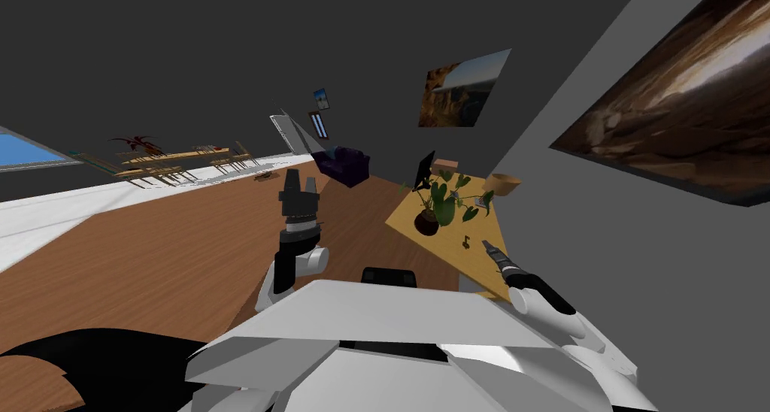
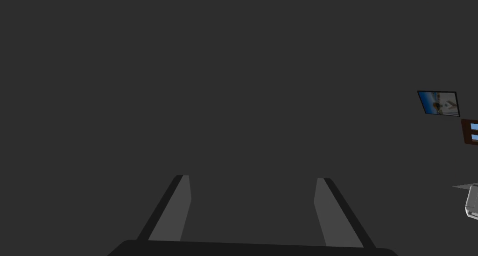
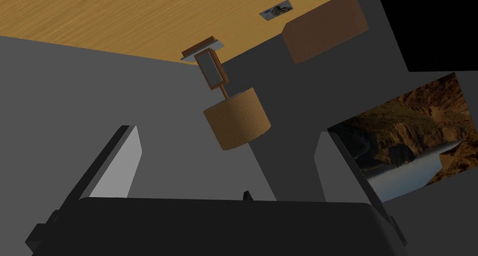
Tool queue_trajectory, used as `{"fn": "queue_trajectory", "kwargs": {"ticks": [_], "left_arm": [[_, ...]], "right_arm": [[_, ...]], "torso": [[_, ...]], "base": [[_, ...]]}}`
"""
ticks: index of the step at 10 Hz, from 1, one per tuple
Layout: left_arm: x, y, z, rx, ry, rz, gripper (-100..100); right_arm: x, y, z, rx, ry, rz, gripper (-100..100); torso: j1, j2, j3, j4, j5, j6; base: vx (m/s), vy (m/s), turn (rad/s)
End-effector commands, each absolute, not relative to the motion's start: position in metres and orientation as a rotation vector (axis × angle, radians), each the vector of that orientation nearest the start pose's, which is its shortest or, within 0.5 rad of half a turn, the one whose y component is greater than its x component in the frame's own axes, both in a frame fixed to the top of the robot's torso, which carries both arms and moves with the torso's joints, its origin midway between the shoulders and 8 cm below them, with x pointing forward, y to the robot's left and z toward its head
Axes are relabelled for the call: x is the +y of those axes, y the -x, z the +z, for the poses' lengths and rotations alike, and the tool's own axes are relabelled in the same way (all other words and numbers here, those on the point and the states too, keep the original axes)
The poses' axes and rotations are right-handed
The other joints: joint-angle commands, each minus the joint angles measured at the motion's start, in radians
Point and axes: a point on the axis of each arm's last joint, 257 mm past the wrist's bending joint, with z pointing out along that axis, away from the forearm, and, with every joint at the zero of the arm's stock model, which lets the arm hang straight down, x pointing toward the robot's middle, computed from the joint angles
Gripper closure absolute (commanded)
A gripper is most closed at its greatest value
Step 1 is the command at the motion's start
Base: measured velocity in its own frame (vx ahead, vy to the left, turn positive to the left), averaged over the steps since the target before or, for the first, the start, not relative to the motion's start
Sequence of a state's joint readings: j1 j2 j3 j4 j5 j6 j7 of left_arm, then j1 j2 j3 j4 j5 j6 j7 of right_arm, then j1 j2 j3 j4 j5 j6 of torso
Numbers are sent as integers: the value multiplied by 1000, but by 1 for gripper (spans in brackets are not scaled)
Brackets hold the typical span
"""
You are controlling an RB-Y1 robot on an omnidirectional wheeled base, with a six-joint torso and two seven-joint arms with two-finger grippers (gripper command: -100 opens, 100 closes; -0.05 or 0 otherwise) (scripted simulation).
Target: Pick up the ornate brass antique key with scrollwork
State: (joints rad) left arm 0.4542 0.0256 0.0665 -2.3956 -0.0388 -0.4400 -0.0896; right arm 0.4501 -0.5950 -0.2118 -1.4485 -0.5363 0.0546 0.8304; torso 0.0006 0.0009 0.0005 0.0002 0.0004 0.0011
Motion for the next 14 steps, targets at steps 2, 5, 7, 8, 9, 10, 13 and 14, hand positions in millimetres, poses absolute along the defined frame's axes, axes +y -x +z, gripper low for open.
{"fn": "queue_trajectory", "kwargs": {"ticks": [2,5,7,8,9,10,13,14], "left_arm": [[283,-328,79,600,498,-1162,0],[283,-328,79,600,498,-1162,0],[283,-328,79,600,498,-1162,0],[283,-328,79,600,498,-1162,0],[283,-328,79,600,498,-1162,0],[283,-328,79,600,498,-1162,0],[283,-328,79,600,498,-1162,0],[283,-328,79,600,498,-1161,0]], "right_arm": [[-616,-299,-379,1839,-1001,-16,-100],[-643,-270,-400,1901,-1059,-98,-100],[-664,-247,-413,1955,-1107,-164,-100],[-677,-237,-415,1989,-1128,-197,-100],[-683,-222,-425,2005,-1157,-222,-100],[-696,-211,-426,2026,-1186,-251,-100],[-712,-172,-444,2097,-1265,-314,-100],[-721,-162,-445,2116,-1291,-333,-100]], "torso": [[0,0,0,0,0,-1],[0,0,0,0,0,-1],[-1,-1,0,0,0,-1],[-1,0,0,0,0,0],[-1,0,0,0,0,-1],[-2,0,0,0,0,1],[-3,0,0,0,0,-1],[-3,1,0,0,-1,1]], "base": [[19,17,207],[11,6,160],[16,-2,230],[16,-2,294],[12,-9,166],[7,-13,320],[6,-25,215],[2,-29,277]]}}
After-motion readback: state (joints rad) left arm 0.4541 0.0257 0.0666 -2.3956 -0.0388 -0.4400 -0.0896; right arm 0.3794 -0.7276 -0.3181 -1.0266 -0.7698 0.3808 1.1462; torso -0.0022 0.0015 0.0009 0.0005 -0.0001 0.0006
